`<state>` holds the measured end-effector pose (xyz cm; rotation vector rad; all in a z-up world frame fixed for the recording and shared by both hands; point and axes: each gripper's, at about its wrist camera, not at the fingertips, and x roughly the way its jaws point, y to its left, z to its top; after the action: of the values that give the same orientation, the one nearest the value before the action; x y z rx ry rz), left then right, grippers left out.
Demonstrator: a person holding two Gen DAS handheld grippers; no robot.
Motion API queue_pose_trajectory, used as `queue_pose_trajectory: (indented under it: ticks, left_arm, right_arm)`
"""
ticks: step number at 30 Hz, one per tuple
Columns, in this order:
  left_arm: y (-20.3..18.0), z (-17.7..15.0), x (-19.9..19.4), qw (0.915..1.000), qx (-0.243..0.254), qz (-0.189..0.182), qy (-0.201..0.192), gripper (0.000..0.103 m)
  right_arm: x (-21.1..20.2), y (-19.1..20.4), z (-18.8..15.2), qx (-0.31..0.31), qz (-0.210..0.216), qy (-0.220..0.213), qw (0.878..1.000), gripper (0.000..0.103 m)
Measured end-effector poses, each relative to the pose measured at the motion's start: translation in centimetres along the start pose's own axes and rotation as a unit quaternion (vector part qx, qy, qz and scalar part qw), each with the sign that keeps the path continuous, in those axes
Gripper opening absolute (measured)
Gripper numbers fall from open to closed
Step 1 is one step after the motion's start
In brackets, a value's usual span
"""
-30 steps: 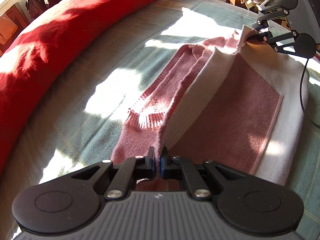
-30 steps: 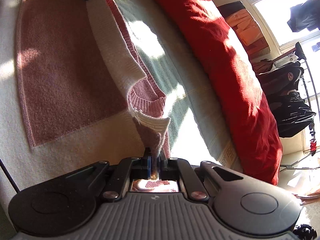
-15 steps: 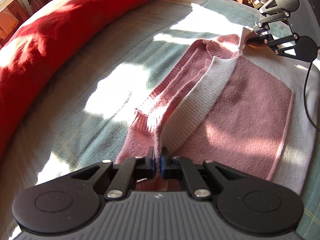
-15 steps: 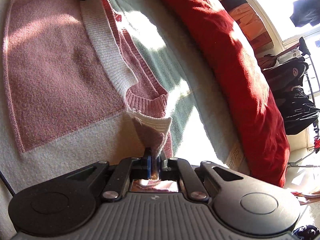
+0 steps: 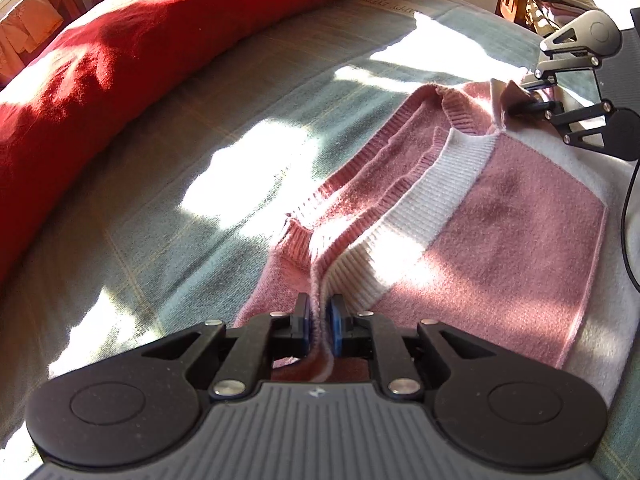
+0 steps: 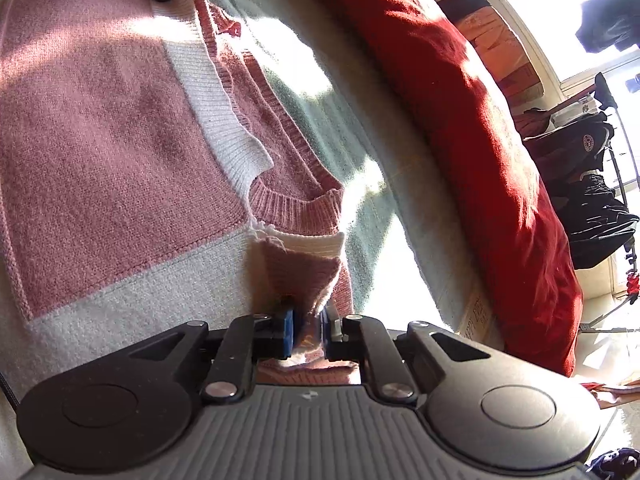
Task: Fold clothes
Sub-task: 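Lower the hem onto the collar with both tools and open them, then withdraw both open tools from the folded sweater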
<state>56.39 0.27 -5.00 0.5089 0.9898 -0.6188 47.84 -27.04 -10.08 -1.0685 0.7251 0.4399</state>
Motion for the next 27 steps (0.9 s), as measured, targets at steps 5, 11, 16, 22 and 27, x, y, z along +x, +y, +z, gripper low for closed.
queue_pose_trajectory:
  ticks: [5, 11, 16, 22, 27]
  left_arm:
    - [0.3, 0.8, -3.2, 0.9993, -0.008, 0.026, -0.025, 0.023]
    - [-1.0, 0.9, -6.4, 0.9987, -0.017, 0.022, -0.043, 0.035]
    - [-3.2, -1.1, -5.3, 0.9987, -0.043, -0.017, -0.02, 0.035]
    - [-4.0, -3.6, -1.7, 0.9928, -0.115, -0.034, -0.008, 0.036]
    - [-2.1, -3.8, -0.2, 0.9873, -0.157, -0.006, -0.021, 0.046]
  right_arm:
    - [-2.9, -1.0, -0.9, 0.004, -0.026, -0.012, 1.0, 0.029]
    - [-6.1, -2.0, -2.4, 0.025, -0.047, -0.009, 0.999, 0.038]
    - [-5.9, -1.2, -3.5, 0.054, 0.002, 0.007, 0.999, 0.037]
    - [-3.2, -0.2, -3.5, 0.088, 0.037, 0.014, 0.995, 0.037]
    - [-3.2, -1.1, -2.4, 0.116, 0.05, 0.003, 0.992, 0.038]
